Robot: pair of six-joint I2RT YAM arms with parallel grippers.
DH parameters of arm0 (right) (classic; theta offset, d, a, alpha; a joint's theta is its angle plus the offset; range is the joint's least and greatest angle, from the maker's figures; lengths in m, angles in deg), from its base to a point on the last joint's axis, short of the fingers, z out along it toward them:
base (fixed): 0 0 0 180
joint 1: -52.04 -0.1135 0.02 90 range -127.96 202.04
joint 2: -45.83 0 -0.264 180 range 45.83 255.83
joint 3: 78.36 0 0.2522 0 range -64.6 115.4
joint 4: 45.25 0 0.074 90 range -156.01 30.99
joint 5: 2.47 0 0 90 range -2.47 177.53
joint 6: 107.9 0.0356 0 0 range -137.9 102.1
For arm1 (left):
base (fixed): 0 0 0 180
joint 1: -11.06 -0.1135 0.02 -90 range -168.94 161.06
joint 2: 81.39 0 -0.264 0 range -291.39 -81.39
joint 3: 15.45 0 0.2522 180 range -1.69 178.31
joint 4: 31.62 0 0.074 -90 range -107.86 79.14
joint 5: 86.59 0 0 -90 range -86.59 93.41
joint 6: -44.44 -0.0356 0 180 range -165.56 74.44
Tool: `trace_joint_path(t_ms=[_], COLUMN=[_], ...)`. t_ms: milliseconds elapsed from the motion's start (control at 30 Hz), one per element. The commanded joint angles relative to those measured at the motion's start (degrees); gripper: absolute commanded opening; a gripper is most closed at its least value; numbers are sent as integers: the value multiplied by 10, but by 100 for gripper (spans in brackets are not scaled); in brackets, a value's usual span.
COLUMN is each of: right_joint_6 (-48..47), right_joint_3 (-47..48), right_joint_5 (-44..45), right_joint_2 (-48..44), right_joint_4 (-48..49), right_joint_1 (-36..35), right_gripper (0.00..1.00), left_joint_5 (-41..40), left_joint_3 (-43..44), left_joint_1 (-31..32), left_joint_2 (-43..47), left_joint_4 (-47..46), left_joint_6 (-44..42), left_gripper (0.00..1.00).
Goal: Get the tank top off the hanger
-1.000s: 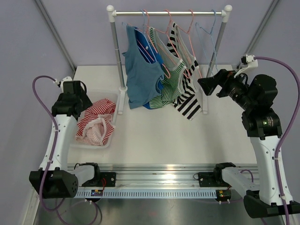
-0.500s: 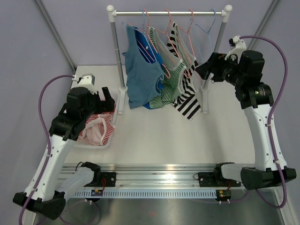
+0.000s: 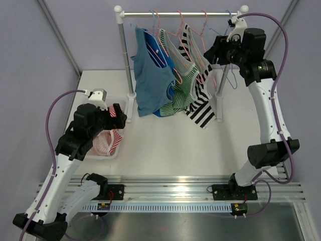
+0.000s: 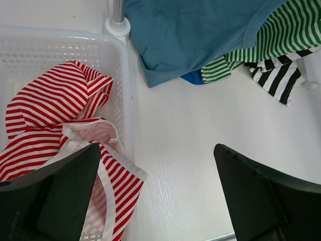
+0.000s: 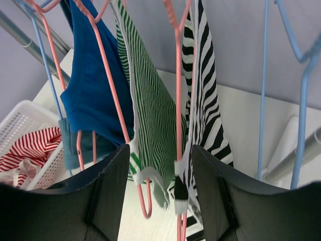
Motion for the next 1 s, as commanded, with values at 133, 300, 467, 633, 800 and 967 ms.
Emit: trace_joint_path(t_ms=[133,300,467,633,800,967], right_joint_6=[-89,-95,-104,-100,-95,-88], right_joint_3=[150,167,167,181,200,219], right_joint_5=[59,68,86,99,107,107], right_joint_2=[111,140,147,155,165,165], right_joint_4=[-63,-53,-42,-32,-34,-40], right_joint_1=[-44,-48,-63,-66,-66,-69], right_gripper=[56,44,33,23,10,0], left_joint_5=[18,18,37,42,48,54], left_joint_3=[-5,-8,-8,-9,-9,-10], left_joint_1=[1,1,1,1,1,1], left_joint_2=[4,3,1,3,3,6], left_joint_4=[-30,-26,-27,-27,-28,-30], left_joint_6=[-22,-25,-28,-28,-27,-25], left_gripper=[99,99,99,99,99,99])
